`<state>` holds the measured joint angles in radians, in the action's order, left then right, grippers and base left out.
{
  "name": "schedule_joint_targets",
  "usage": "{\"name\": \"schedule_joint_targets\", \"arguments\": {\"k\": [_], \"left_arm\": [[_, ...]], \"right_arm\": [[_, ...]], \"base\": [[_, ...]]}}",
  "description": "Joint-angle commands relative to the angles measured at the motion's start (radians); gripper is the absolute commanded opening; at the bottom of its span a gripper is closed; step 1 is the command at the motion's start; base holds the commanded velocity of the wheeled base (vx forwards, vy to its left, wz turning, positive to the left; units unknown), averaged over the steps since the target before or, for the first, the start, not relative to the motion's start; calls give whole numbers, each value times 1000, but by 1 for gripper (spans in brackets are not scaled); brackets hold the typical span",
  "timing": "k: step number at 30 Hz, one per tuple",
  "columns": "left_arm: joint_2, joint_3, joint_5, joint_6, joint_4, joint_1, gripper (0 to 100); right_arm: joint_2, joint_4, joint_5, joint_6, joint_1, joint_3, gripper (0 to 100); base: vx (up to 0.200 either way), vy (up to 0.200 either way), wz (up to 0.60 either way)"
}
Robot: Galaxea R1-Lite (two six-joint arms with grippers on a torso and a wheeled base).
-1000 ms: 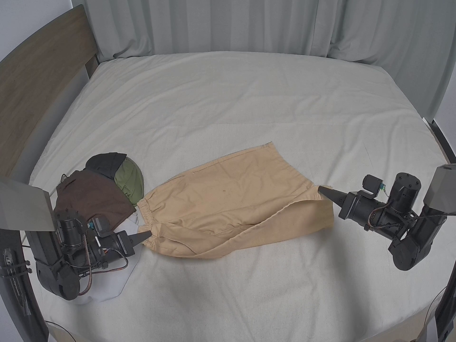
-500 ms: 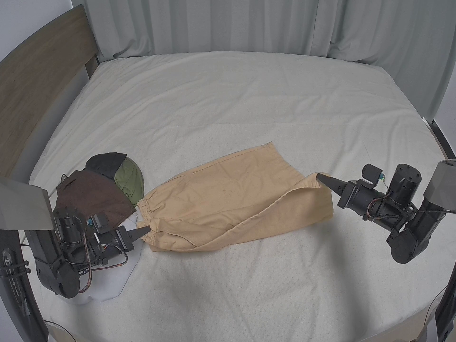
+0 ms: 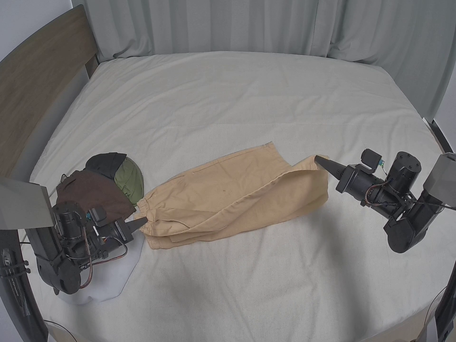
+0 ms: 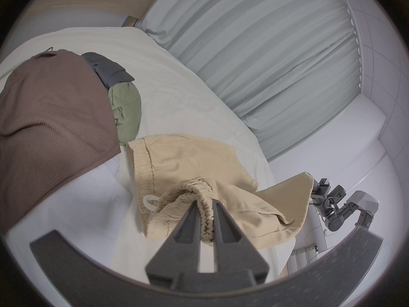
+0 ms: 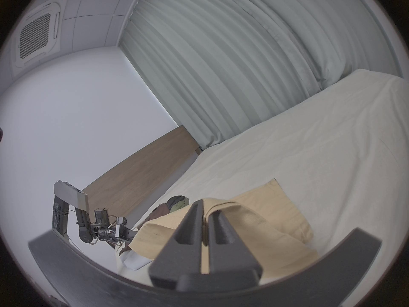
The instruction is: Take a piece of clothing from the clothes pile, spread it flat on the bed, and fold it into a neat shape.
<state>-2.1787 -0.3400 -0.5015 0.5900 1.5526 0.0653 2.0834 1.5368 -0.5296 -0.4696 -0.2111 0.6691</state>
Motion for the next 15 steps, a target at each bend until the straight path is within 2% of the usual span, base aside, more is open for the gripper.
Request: {"name": "schedule_joint_targets", "arguments": {"k": [1,15], "left_arm": [[-1,-20,14,7,3,1,0],[-6,-50,31,28,1,-1,0]], "right_arm": [[4,-4,-7,-6,-5,43,0],[60,-81,-6,-11,-1,170,0]], "base": [[0,0,0],[0,0,0]]}}
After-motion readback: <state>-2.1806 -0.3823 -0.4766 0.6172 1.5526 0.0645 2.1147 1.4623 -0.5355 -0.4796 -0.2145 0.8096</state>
